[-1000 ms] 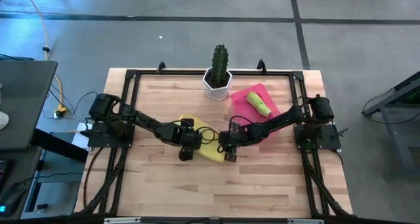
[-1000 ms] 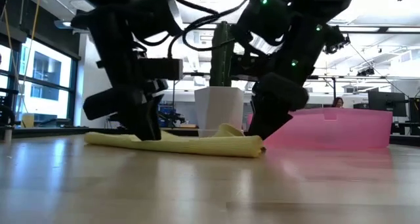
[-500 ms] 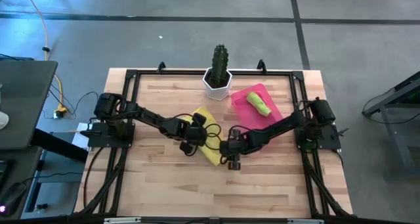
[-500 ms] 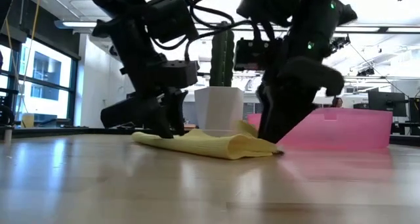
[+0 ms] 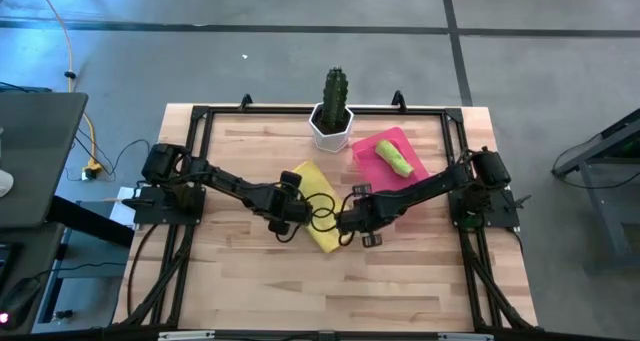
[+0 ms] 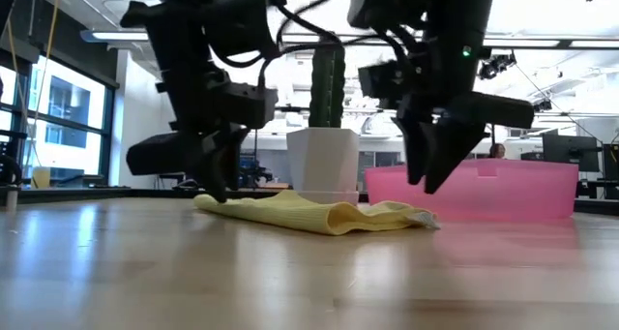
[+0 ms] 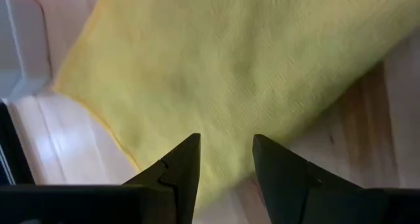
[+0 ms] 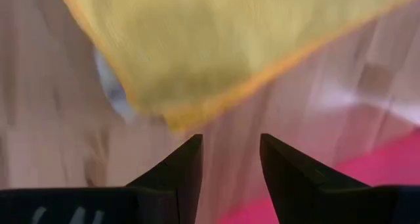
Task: Roll microfiber towels into tight, uniform cylinder then place into a basket
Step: Roll the yellow towel
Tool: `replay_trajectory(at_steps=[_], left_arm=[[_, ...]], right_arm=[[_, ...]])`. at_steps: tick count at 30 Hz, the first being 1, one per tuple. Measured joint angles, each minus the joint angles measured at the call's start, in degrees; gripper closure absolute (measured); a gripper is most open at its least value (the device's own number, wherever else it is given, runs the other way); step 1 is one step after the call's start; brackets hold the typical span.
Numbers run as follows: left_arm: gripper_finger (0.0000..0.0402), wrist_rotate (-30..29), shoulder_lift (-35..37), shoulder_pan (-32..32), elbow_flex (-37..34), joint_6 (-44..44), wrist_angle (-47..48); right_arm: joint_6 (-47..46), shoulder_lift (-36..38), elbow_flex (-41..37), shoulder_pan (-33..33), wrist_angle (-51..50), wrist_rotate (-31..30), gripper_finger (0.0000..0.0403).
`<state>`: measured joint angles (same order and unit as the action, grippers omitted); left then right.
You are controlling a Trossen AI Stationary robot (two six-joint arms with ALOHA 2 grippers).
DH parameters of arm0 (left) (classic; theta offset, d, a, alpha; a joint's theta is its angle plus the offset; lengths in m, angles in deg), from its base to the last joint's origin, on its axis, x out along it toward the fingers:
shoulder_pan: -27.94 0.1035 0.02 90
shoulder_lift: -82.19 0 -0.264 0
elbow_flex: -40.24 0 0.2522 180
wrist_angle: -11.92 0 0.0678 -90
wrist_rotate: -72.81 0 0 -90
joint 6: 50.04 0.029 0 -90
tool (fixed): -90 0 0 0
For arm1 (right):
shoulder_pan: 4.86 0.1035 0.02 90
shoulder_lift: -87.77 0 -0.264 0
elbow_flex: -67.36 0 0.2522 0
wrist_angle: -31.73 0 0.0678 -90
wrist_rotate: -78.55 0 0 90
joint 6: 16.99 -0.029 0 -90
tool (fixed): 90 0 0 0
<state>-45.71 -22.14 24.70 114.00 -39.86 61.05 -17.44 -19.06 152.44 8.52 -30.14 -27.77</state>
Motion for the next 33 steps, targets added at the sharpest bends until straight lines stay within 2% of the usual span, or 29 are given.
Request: replay_trajectory(at_steps=[4, 7, 14, 24, 27, 33], left_arm=[[0.0271, 1.22, 0.11, -1.16, 0.04, -4.15, 1.0], [0.0271, 2.33, 0.17, -2.4, 0.12, -5.75, 0.6], [0.0271, 5.41, 0.24, -5.21, 0.22, -13.48, -4.54], [0.0271, 10.02, -0.93, -8.18, 0.2, -23.37, -20.67], [0.0271, 11.0, -2.49, -8.46, 0.21, -26.61, -23.21], [0.0271, 15.33, -4.81, -9.52, 0.33, -31.6, -21.28]], right_arm=[[1.02, 0.35, 0.02, -1.16, -5.07, 0.0, 0.0258], [1.39, 0.79, -1.1, -2.26, -4.62, 0.34, 0.0258], [1.31, 1.2, -6.47, -4.17, 7.85, 1.77, 0.0258], [0.38, 1.27, -9.56, -1.25, 26.34, 3.45, 0.0258], [-1.34, 1.27, -10.18, -0.03, 27.81, 3.23, 0.0258], [-3.73, 1.48, -10.33, 2.05, 25.39, 0.58, 0.0258]])
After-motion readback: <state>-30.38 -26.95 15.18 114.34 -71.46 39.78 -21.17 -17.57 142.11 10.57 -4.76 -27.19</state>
